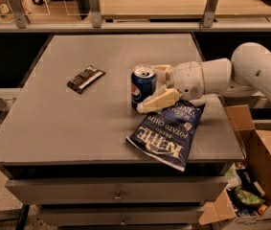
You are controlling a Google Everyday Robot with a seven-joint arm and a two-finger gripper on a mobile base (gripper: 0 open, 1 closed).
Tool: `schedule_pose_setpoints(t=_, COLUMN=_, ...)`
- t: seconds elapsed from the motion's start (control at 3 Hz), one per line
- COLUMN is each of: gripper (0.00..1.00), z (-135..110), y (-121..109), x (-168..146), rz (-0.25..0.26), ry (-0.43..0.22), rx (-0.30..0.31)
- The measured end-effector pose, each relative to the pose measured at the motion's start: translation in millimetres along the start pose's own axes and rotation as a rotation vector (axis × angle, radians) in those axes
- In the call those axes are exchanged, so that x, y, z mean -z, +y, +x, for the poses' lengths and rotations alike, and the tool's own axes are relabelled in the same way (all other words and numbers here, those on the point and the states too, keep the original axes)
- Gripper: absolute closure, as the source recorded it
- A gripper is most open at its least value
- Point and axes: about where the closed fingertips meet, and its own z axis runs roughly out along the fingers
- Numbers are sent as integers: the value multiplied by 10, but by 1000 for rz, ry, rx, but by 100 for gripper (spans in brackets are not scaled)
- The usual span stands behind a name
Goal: Move pepsi can near blue chip bag
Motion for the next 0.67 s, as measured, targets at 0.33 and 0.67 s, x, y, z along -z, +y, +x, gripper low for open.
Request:
schedule_pose_setpoints(t=0.33, gripper=0, z=-255, y=-157, x=143, rz=59, ry=47, rx=51)
schedule_pose_setpoints(t=0.67, gripper=0, z=-259, y=-158, x=145, rz=59, ry=47, rx=52)
